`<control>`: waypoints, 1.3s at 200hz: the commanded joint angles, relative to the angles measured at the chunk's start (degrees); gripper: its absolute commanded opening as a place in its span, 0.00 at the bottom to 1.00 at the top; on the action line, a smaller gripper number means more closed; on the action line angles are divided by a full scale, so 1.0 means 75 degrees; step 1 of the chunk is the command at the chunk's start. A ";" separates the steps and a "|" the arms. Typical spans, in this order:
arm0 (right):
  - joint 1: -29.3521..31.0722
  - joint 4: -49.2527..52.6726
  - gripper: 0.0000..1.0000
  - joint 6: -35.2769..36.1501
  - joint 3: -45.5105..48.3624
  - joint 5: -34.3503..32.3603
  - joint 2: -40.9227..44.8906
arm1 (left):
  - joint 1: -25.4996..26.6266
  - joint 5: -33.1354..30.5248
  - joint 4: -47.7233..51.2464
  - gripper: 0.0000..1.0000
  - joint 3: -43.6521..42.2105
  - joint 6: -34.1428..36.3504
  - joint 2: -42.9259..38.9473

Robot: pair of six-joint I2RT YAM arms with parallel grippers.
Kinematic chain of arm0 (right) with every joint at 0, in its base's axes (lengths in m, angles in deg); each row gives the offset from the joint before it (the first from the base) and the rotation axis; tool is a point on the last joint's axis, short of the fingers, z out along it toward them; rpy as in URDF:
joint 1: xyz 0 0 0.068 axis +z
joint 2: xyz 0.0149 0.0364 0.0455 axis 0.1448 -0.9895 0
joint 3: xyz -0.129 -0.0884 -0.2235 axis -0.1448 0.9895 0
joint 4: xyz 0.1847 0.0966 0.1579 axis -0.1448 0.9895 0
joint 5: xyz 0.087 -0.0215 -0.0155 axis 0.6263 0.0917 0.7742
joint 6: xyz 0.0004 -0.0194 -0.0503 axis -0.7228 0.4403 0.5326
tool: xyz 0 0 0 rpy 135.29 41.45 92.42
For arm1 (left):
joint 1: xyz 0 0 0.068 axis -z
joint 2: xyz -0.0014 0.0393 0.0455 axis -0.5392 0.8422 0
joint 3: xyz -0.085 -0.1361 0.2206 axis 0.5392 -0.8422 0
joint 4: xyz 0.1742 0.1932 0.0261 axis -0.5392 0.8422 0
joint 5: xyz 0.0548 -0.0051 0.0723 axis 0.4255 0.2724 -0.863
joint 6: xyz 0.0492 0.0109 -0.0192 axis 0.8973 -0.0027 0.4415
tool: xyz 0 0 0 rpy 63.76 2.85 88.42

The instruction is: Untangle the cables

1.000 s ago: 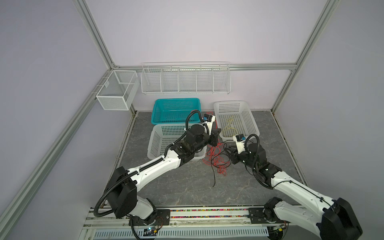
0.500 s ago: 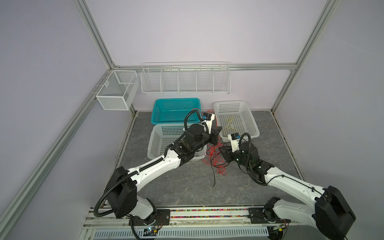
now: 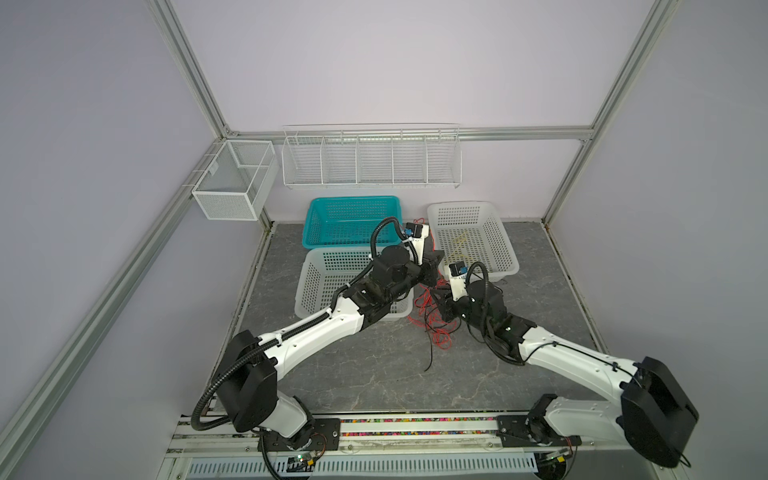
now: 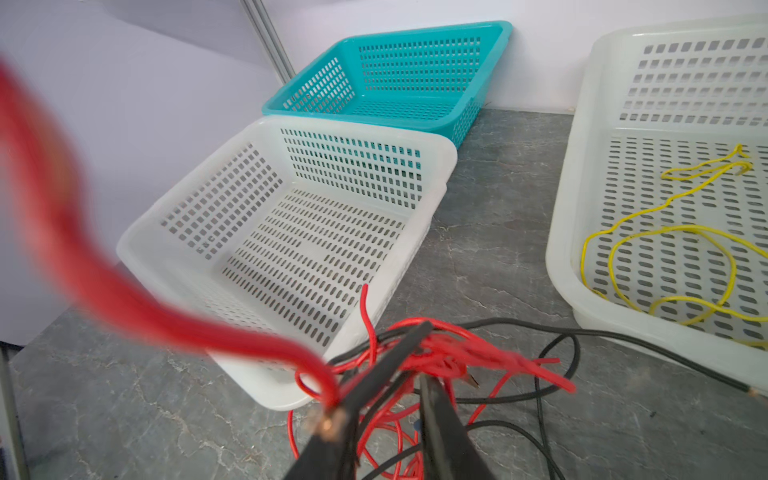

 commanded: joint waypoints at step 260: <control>0.0388 -0.1267 0.25 0.2832 0.1003 -0.0978 0.1225 | 0.0087 -0.0229 0.0722 0.00 0.0954 -0.0763 0.0292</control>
